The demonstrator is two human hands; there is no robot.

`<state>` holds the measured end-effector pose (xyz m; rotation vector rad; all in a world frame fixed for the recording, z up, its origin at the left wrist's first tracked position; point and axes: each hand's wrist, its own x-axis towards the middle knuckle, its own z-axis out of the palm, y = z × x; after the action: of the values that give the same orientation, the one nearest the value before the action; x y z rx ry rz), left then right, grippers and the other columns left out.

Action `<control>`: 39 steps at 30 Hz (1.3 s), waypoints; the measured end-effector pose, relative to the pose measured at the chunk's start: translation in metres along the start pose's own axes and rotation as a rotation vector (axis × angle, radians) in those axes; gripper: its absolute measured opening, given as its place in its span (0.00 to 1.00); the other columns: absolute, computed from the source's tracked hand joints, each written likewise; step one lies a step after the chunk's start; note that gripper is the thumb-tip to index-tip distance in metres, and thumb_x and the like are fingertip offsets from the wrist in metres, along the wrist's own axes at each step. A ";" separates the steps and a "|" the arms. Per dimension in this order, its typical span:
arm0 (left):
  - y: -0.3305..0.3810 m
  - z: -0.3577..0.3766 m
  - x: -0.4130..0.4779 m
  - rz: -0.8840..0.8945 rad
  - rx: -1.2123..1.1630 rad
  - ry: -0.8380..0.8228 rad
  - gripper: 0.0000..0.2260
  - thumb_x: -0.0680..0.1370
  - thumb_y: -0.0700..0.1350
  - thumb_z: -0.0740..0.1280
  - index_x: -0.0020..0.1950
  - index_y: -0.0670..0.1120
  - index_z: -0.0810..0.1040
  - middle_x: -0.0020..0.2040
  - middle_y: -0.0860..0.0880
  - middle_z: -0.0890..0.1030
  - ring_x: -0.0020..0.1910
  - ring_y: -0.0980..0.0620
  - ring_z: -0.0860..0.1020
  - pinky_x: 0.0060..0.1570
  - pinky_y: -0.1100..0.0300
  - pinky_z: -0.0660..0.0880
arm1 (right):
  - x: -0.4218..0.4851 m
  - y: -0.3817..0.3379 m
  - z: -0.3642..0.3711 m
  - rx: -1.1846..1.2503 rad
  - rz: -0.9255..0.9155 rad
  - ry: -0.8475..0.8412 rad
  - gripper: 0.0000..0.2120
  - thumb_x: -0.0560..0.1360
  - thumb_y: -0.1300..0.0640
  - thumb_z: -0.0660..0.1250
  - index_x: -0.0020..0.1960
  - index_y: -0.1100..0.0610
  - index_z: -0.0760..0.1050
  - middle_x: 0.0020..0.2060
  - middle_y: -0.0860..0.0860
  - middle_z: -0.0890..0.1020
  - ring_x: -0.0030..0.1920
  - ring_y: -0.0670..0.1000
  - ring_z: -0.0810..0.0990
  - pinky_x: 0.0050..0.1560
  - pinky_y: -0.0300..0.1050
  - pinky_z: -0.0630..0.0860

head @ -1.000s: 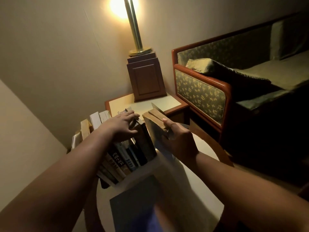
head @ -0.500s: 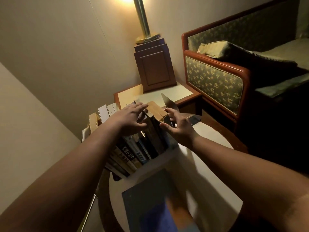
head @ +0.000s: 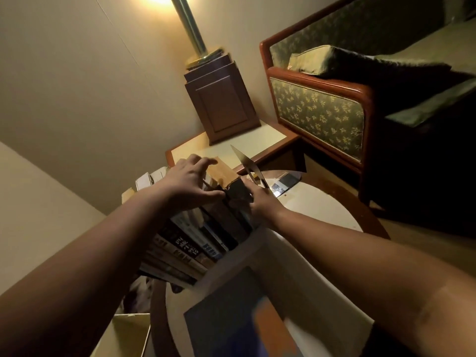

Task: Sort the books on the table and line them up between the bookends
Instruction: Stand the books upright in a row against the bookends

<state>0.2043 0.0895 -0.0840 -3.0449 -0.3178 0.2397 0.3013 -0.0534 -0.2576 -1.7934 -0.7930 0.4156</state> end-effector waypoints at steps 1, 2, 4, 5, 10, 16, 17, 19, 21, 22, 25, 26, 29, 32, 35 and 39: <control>0.003 0.001 0.002 0.013 0.048 -0.007 0.39 0.70 0.70 0.65 0.78 0.63 0.54 0.78 0.51 0.56 0.74 0.44 0.57 0.71 0.43 0.60 | -0.001 0.000 -0.001 0.011 0.006 -0.002 0.33 0.76 0.54 0.69 0.75 0.39 0.59 0.65 0.52 0.77 0.63 0.55 0.76 0.64 0.54 0.74; 0.005 0.003 0.003 0.021 0.089 -0.021 0.39 0.71 0.72 0.63 0.78 0.66 0.50 0.80 0.53 0.51 0.76 0.43 0.53 0.73 0.42 0.55 | -0.002 0.000 -0.002 0.026 -0.002 -0.005 0.32 0.76 0.51 0.69 0.75 0.38 0.58 0.65 0.52 0.77 0.63 0.55 0.76 0.64 0.55 0.74; 0.005 0.008 0.006 0.020 0.141 -0.045 0.37 0.72 0.73 0.57 0.78 0.67 0.46 0.81 0.57 0.41 0.79 0.43 0.40 0.75 0.39 0.43 | -0.002 0.001 -0.003 0.043 0.001 -0.036 0.32 0.77 0.49 0.68 0.76 0.39 0.56 0.66 0.54 0.76 0.63 0.56 0.75 0.64 0.55 0.74; 0.004 0.010 0.008 0.026 0.158 -0.048 0.37 0.72 0.73 0.54 0.78 0.67 0.46 0.80 0.58 0.39 0.78 0.45 0.35 0.75 0.38 0.38 | -0.002 0.000 -0.003 0.053 0.008 -0.054 0.32 0.78 0.50 0.67 0.76 0.38 0.56 0.66 0.54 0.76 0.64 0.56 0.74 0.64 0.56 0.74; 0.006 0.011 0.010 0.098 0.072 -0.089 0.32 0.77 0.65 0.59 0.76 0.66 0.47 0.80 0.57 0.50 0.80 0.49 0.45 0.77 0.45 0.45 | 0.005 0.004 -0.001 0.081 0.008 -0.115 0.39 0.77 0.57 0.67 0.72 0.25 0.51 0.68 0.56 0.72 0.62 0.60 0.75 0.60 0.60 0.77; 0.012 0.004 0.009 0.099 0.019 -0.090 0.31 0.78 0.57 0.65 0.73 0.66 0.49 0.80 0.56 0.54 0.80 0.48 0.50 0.76 0.45 0.51 | 0.008 0.004 -0.003 0.027 0.015 -0.136 0.39 0.78 0.57 0.67 0.74 0.29 0.48 0.67 0.57 0.72 0.60 0.60 0.76 0.57 0.57 0.78; 0.013 0.004 0.010 0.090 -0.002 -0.076 0.32 0.78 0.55 0.67 0.74 0.65 0.51 0.80 0.55 0.57 0.79 0.47 0.52 0.75 0.46 0.54 | 0.009 0.003 -0.004 -0.005 0.014 -0.135 0.39 0.78 0.56 0.67 0.74 0.30 0.48 0.67 0.57 0.73 0.59 0.60 0.77 0.56 0.56 0.79; 0.015 0.004 0.014 0.059 -0.023 -0.046 0.33 0.77 0.54 0.70 0.77 0.61 0.57 0.78 0.51 0.61 0.76 0.46 0.58 0.72 0.48 0.60 | 0.011 0.002 -0.008 -0.070 0.002 -0.143 0.37 0.78 0.53 0.67 0.76 0.33 0.48 0.65 0.57 0.75 0.57 0.59 0.78 0.54 0.53 0.79; 0.019 0.004 0.017 0.022 -0.041 -0.037 0.32 0.77 0.52 0.71 0.78 0.57 0.60 0.77 0.49 0.63 0.73 0.45 0.61 0.69 0.49 0.63 | 0.012 -0.001 -0.014 -0.144 0.003 -0.152 0.37 0.78 0.48 0.68 0.77 0.35 0.49 0.62 0.58 0.78 0.56 0.59 0.79 0.54 0.54 0.79; 0.019 0.004 0.018 0.011 -0.047 -0.035 0.33 0.76 0.52 0.71 0.78 0.56 0.60 0.77 0.49 0.63 0.73 0.45 0.62 0.69 0.49 0.64 | 0.012 -0.003 -0.017 -0.179 0.007 -0.155 0.38 0.77 0.47 0.69 0.77 0.36 0.49 0.61 0.58 0.78 0.57 0.60 0.78 0.56 0.55 0.79; 0.020 0.005 0.018 0.029 -0.058 -0.015 0.31 0.76 0.56 0.70 0.76 0.58 0.62 0.75 0.51 0.65 0.71 0.47 0.64 0.66 0.50 0.66 | 0.006 -0.008 -0.023 -0.278 0.007 -0.169 0.39 0.77 0.53 0.69 0.79 0.41 0.49 0.59 0.59 0.79 0.57 0.60 0.79 0.56 0.55 0.78; 0.020 0.006 0.017 0.037 -0.066 -0.003 0.30 0.75 0.59 0.69 0.75 0.59 0.63 0.74 0.52 0.66 0.70 0.47 0.65 0.64 0.50 0.67 | 0.002 -0.010 -0.024 -0.288 -0.007 -0.172 0.38 0.77 0.54 0.69 0.79 0.43 0.50 0.59 0.58 0.79 0.57 0.60 0.79 0.56 0.54 0.78; 0.021 0.006 0.018 0.023 -0.075 0.011 0.28 0.76 0.58 0.68 0.75 0.59 0.64 0.73 0.51 0.67 0.69 0.47 0.65 0.62 0.53 0.68 | -0.014 -0.015 -0.030 -0.301 -0.041 -0.188 0.38 0.77 0.56 0.68 0.79 0.47 0.51 0.61 0.57 0.79 0.58 0.58 0.78 0.53 0.47 0.76; 0.022 0.006 0.018 0.023 -0.082 0.014 0.27 0.77 0.56 0.69 0.75 0.59 0.65 0.73 0.51 0.68 0.69 0.46 0.66 0.62 0.52 0.68 | -0.035 -0.022 -0.039 -0.326 -0.067 -0.184 0.37 0.78 0.56 0.67 0.80 0.47 0.50 0.63 0.59 0.78 0.60 0.59 0.78 0.54 0.48 0.75; 0.022 0.006 0.017 0.031 -0.110 0.018 0.26 0.76 0.59 0.69 0.73 0.60 0.68 0.72 0.52 0.70 0.66 0.47 0.70 0.63 0.49 0.72 | -0.052 -0.026 -0.045 -0.403 -0.076 -0.173 0.37 0.79 0.55 0.67 0.80 0.49 0.49 0.62 0.60 0.79 0.57 0.58 0.79 0.52 0.46 0.75; 0.024 0.005 0.009 0.026 -0.160 0.027 0.25 0.76 0.60 0.68 0.72 0.61 0.70 0.71 0.51 0.71 0.66 0.47 0.72 0.63 0.45 0.73 | -0.081 -0.038 -0.039 -0.505 -0.162 -0.208 0.30 0.79 0.53 0.67 0.77 0.55 0.59 0.66 0.57 0.76 0.62 0.56 0.77 0.55 0.43 0.74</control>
<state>0.2169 0.0685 -0.0918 -3.2089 -0.3100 0.1824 0.2556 -0.1294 -0.2157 -2.1492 -1.2662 0.3139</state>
